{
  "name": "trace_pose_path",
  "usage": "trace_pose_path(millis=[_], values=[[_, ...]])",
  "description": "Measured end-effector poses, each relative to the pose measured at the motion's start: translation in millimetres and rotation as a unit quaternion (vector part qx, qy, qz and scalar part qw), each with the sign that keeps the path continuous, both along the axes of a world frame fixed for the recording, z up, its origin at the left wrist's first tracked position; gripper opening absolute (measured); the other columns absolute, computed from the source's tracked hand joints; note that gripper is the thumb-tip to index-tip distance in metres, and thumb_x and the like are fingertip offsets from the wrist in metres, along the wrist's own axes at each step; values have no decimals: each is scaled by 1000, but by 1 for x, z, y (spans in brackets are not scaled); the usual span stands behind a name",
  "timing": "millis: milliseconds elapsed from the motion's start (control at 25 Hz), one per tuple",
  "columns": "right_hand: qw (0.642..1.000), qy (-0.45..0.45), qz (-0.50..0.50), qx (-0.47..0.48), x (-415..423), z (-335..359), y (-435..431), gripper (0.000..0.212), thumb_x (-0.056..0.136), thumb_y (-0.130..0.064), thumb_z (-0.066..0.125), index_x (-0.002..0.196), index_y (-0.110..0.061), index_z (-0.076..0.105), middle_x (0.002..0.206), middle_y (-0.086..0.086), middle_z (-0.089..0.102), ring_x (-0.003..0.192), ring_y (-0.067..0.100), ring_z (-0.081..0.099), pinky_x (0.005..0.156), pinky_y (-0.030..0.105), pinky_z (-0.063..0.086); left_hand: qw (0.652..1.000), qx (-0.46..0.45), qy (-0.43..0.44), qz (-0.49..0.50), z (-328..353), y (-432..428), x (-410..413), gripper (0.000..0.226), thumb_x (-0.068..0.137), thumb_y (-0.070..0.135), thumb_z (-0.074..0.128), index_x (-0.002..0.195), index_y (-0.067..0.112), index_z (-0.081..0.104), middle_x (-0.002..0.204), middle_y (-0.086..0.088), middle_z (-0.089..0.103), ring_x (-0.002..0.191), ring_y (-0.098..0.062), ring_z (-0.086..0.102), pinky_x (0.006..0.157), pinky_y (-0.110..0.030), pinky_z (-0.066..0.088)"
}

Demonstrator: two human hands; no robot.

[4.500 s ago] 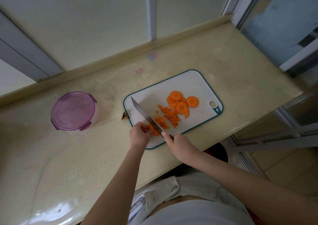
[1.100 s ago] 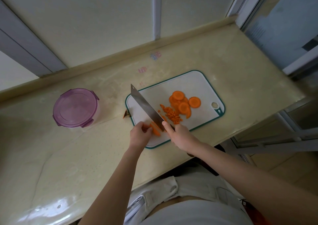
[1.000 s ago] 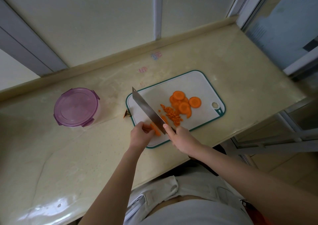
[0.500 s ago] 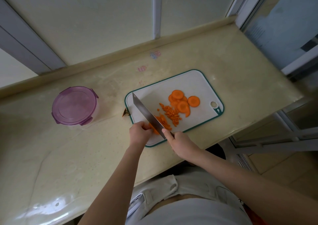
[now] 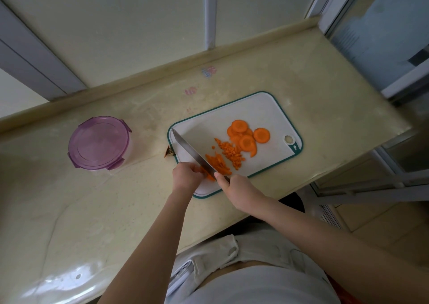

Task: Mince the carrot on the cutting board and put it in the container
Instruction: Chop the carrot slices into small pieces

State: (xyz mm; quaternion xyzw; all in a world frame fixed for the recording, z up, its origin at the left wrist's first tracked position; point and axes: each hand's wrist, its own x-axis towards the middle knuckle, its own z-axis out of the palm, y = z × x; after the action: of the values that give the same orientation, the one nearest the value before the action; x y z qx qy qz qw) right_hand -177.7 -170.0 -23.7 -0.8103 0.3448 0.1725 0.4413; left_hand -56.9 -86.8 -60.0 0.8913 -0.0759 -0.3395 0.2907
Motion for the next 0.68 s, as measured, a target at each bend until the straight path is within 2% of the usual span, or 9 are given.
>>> trace_pose_path(millis=[80, 240, 400, 560, 680], values=[[1000, -17, 4, 7, 2, -5, 3, 46, 99, -48, 33, 61, -25, 40, 60, -4, 45, 54, 8, 43, 54, 21, 37, 1000, -4, -3, -1, 0, 1, -1, 7, 80, 9, 67, 84, 9, 73, 82, -3, 63, 81, -17, 54, 67, -23, 40], [1000, -20, -9, -9, 5, -11, 5, 56, 99, -50, 33, 57, -13, 40, 57, 2, 47, 54, 16, 47, 59, 31, 41, 1000, -7, -12, -3, 1, 2, -3, 6, 80, 8, 65, 80, 8, 72, 80, -3, 62, 80, -19, 55, 66, -24, 41], [998, -50, -19, 30, 14, 0, 0, 53, 101, -44, 33, 56, -16, 35, 56, -3, 42, 52, 9, 42, 54, 21, 34, 1000, -13, -25, -12, 2, 3, -6, 9, 81, 11, 66, 73, 14, 65, 76, 1, 60, 78, -15, 53, 67, -24, 40], [997, -42, -38, 53, 21, -2, -6, 58, 99, -50, 34, 53, -14, 33, 50, 0, 40, 47, 14, 41, 53, 27, 33, 999, -16, -39, -16, 1, 5, -8, 4, 81, 13, 67, 77, 14, 66, 77, 1, 60, 78, -15, 52, 69, -23, 39], [996, -40, -64, 45, 13, -5, -8, 59, 98, -52, 35, 52, -14, 33, 50, 0, 39, 45, 14, 40, 51, 26, 32, 998, -27, -54, -12, -1, 7, -11, 4, 81, 13, 68, 81, 11, 65, 78, 1, 59, 78, -15, 53, 70, -23, 39]])
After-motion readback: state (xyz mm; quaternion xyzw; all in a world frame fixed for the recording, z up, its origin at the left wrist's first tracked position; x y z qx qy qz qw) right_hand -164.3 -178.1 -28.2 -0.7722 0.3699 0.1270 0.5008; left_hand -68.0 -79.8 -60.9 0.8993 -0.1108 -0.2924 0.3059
